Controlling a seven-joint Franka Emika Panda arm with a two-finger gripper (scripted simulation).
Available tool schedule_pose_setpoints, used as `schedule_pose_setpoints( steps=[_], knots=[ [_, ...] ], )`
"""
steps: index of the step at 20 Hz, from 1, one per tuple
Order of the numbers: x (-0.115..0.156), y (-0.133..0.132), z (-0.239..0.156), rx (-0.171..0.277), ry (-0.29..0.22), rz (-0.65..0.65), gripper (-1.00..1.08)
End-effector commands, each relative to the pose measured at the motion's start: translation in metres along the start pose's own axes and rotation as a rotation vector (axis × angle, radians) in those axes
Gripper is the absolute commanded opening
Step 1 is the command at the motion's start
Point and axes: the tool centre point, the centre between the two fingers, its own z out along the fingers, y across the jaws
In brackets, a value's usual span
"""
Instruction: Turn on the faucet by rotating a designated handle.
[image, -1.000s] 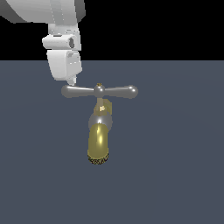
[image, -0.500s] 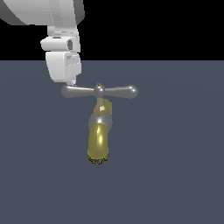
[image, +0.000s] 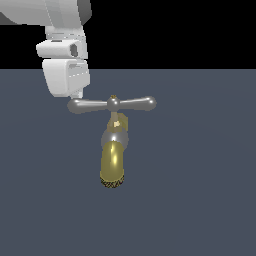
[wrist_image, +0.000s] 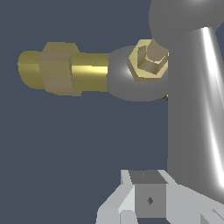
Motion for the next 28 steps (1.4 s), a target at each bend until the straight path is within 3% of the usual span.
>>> schedule_pose_setpoints(
  steps=[1, 14, 15, 28],
  knots=[
    [0.0, 0.012, 0.0, -0.007, 0.004, 0.0, -1.0],
    [-0.004, 0.055, 0.0, -0.007, 0.004, 0.0, -1.0],
    [0.0, 0.047, 0.0, -0.001, 0.003, 0.009, -1.0],
    [0.026, 0.086, 0.0, -0.003, 0.003, 0.005, -1.0]
  ],
)
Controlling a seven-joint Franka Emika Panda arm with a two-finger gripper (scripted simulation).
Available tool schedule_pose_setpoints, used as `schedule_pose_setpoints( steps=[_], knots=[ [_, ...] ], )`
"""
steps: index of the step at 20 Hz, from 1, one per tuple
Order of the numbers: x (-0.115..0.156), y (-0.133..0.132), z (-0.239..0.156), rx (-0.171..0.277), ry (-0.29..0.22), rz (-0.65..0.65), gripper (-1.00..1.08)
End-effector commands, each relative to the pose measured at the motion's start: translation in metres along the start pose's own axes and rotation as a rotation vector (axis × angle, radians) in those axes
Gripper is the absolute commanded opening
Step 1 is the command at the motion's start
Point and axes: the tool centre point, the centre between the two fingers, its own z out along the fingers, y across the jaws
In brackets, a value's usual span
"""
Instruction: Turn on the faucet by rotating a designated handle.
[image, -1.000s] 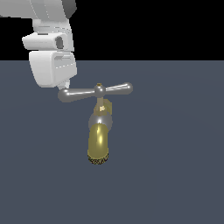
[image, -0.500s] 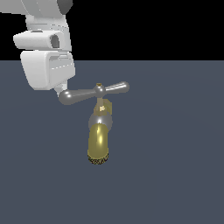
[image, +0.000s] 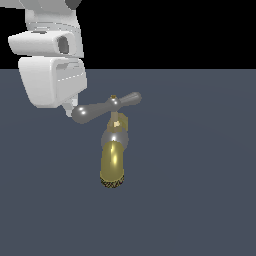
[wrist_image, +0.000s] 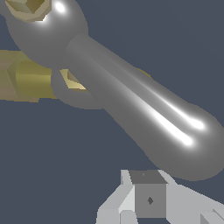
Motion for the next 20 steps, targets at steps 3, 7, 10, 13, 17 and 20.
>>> schedule_pose_setpoints(
  steps=[3, 7, 10, 13, 17, 20],
  knots=[
    [0.019, 0.014, 0.0, -0.006, 0.003, 0.016, -1.0],
    [0.027, 0.027, 0.0, -0.006, 0.004, 0.015, -1.0],
    [0.032, 0.036, 0.0, -0.007, 0.004, 0.014, -1.0],
    [0.038, 0.045, 0.0, -0.008, 0.004, 0.013, -1.0],
    [0.039, 0.044, 0.0, -0.005, 0.004, -0.003, -1.0],
    [0.055, 0.046, 0.0, -0.006, 0.004, 0.0, -1.0]
  ],
)
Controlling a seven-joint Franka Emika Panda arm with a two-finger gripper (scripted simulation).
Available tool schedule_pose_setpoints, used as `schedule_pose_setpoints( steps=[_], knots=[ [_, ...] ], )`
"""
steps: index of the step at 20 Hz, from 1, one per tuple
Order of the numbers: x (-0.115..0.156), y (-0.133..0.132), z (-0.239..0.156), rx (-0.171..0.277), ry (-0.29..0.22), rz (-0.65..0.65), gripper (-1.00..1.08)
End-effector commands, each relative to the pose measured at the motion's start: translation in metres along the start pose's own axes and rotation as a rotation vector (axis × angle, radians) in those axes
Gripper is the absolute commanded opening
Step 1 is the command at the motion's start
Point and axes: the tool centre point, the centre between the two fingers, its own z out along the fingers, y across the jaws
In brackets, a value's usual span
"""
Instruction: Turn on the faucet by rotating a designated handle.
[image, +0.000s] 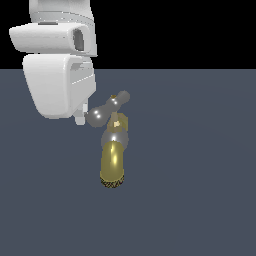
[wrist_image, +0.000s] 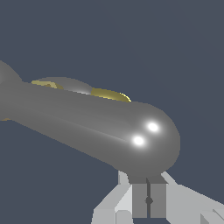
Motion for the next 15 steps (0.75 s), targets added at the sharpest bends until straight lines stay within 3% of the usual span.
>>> schedule_pose_setpoints(
  steps=[1, 15],
  knots=[
    [0.023, 0.001, 0.0, -0.002, 0.0, 0.026, -1.0],
    [0.093, 0.012, 0.0, -0.004, 0.0, 0.037, -1.0]
  ],
)
